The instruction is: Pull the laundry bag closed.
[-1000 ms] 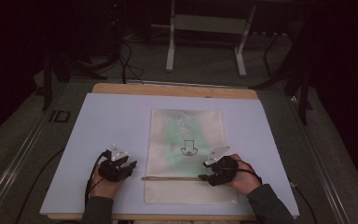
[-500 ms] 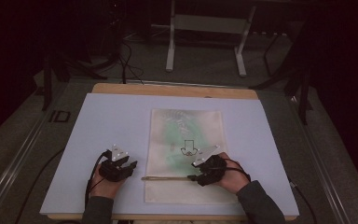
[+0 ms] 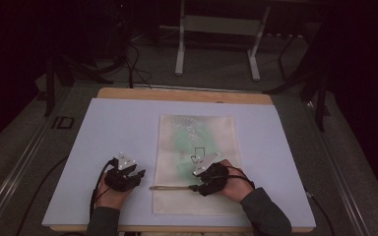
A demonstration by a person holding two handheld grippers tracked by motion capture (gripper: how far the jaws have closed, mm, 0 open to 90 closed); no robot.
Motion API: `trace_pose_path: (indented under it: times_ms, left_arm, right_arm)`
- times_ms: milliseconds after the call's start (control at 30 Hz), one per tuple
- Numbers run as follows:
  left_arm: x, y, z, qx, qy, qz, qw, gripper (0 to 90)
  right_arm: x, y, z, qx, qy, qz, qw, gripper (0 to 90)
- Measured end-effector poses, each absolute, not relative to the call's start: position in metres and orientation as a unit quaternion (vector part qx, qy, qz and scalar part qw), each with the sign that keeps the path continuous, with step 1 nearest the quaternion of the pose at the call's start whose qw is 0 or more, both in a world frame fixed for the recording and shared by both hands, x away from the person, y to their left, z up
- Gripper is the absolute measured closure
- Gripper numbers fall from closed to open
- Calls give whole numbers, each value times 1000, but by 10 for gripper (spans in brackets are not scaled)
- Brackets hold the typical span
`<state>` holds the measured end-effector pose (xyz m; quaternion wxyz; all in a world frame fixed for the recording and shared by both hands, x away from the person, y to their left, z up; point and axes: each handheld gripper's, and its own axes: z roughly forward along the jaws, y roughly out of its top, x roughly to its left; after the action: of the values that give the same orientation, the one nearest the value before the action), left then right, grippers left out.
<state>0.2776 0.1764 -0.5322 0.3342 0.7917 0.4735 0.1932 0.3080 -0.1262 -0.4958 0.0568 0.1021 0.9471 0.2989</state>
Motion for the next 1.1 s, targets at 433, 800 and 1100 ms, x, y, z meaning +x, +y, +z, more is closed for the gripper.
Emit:
trace_pose_path:
  times_ms: [433,800,1100]
  left_arm:
    - [277,177,-532,791,474,193,335,569]
    - [277,177,-531,790,475,193,336,567]
    - [277,177,-531,791,473,193,336,563]
  right_arm:
    - [306,-96,-498,82,948,305,46,520]
    - [304,-72,-501,71,947,311,33,579]
    - [305,-54,-505,70,947,314,22,578]
